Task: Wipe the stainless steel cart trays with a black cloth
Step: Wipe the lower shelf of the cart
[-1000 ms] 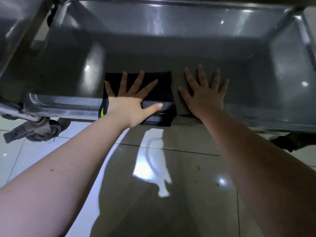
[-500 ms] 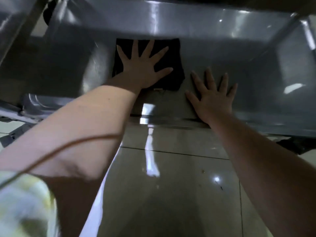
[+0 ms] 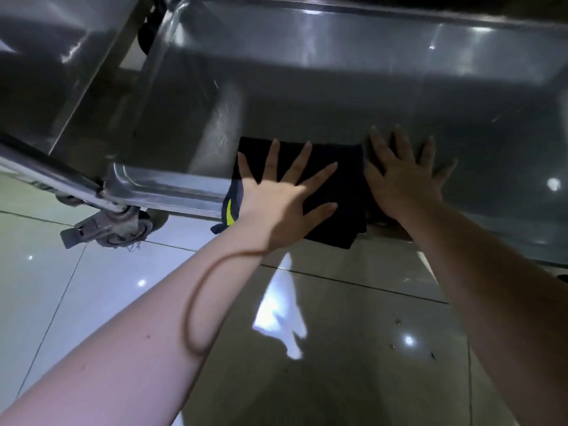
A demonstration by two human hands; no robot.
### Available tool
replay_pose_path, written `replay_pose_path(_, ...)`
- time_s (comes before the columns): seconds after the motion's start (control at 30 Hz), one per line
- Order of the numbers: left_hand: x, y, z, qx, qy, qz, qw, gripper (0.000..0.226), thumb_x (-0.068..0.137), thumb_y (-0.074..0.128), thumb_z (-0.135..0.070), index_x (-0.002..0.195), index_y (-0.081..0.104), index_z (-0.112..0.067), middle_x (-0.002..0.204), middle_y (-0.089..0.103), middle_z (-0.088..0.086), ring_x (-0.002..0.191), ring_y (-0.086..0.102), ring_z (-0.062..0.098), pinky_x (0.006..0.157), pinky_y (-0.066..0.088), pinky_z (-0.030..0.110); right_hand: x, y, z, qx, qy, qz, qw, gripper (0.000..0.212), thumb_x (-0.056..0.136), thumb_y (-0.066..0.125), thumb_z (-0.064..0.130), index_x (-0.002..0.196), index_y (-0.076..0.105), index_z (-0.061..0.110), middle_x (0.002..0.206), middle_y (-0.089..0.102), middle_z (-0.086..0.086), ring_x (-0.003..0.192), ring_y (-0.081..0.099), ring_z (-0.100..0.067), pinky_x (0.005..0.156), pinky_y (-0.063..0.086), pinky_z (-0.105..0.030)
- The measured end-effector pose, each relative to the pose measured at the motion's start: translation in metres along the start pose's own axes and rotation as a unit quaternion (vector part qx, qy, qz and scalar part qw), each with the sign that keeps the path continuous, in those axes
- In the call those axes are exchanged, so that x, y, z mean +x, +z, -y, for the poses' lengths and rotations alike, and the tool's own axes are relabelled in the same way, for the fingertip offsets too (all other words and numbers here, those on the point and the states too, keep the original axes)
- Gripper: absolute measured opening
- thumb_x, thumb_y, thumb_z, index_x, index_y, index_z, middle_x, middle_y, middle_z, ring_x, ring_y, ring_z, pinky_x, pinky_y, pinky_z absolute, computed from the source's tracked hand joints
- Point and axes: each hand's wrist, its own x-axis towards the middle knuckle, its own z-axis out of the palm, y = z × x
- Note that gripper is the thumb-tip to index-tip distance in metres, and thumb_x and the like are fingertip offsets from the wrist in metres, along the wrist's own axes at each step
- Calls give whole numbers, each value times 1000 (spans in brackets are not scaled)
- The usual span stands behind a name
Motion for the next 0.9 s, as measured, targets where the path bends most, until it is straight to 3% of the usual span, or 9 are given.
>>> replay_pose_path(0.07, -1, 0, 1, -9, 0, -5, 1000, 66, 83, 13, -81, 145, -3, -62, 164, -8, -13, 149, -14, 35, 106, -15, 71, 4, 1, 24, 34, -7, -10, 999, 60, 97, 26, 45, 147, -4, 58, 163, -4, 14, 148, -12, -36, 107, -13, -72)
replay_pose_path(0.13, -3, 0, 5, -20, -4, -6, 1000, 67, 82, 12, -82, 144, -3, -63, 164, -8, -14, 149, -14, 33, 106, -17, 68, 4, 7, 33, 20, -4, -33, 999, 60, 96, 24, 43, 146, -7, 57, 163, -4, 16, 148, -12, -38, 106, -12, -74)
replay_pose_path(0.27, 7, -1, 24, -1, -34, 3, 999, 74, 76, 12, -85, 145, -5, -62, 163, -13, -13, 149, -16, 32, 107, -16, 69, 1, 16, 29, -25, -15, -43, 999, 58, 86, 4, 65, 143, -8, 62, 163, -7, 13, 147, -13, -41, 105, -11, -74)
replay_pose_path(0.4, 55, -10, 60, 20, -25, 17, 999, 77, 75, 10, -89, 144, -9, -62, 163, -14, -11, 149, -16, 34, 108, -11, 72, 0, 21, 30, -62, -33, -43, 997, 69, 74, 4, 73, 140, -12, 64, 164, -12, 5, 146, -16, -43, 103, -11, -77)
replay_pose_path(0.5, 105, -19, 84, 14, -40, 23, 999, 77, 77, 11, -90, 146, -5, -61, 164, -10, -11, 149, -14, 34, 107, -10, 74, 2, 21, 30, -67, -39, -49, 996, 68, 77, 3, 85, 139, -15, 65, 164, -12, 5, 146, -16, -43, 101, -13, -75)
replay_pose_path(0.63, 133, -25, 88, 24, -54, 50, 997, 78, 78, 11, -90, 146, -7, -59, 164, -13, -10, 149, -15, 35, 106, -10, 75, 2, 18, 33, -62, -24, -44, 997, 66, 79, 3, 85, 139, -14, 66, 164, -11, 6, 147, -15, -41, 104, -9, -76)
replay_pose_path(0.9, 0, -11, 84, 8, 23, 57, 998, 77, 70, 5, -90, 141, -13, -65, 162, -18, -12, 147, -20, 34, 104, -17, 71, 0, 18, 34, -55, -18, -38, 998, 67, 76, 2, 86, 138, -15, 68, 164, -11, 9, 147, -15, -39, 104, -11, -75)
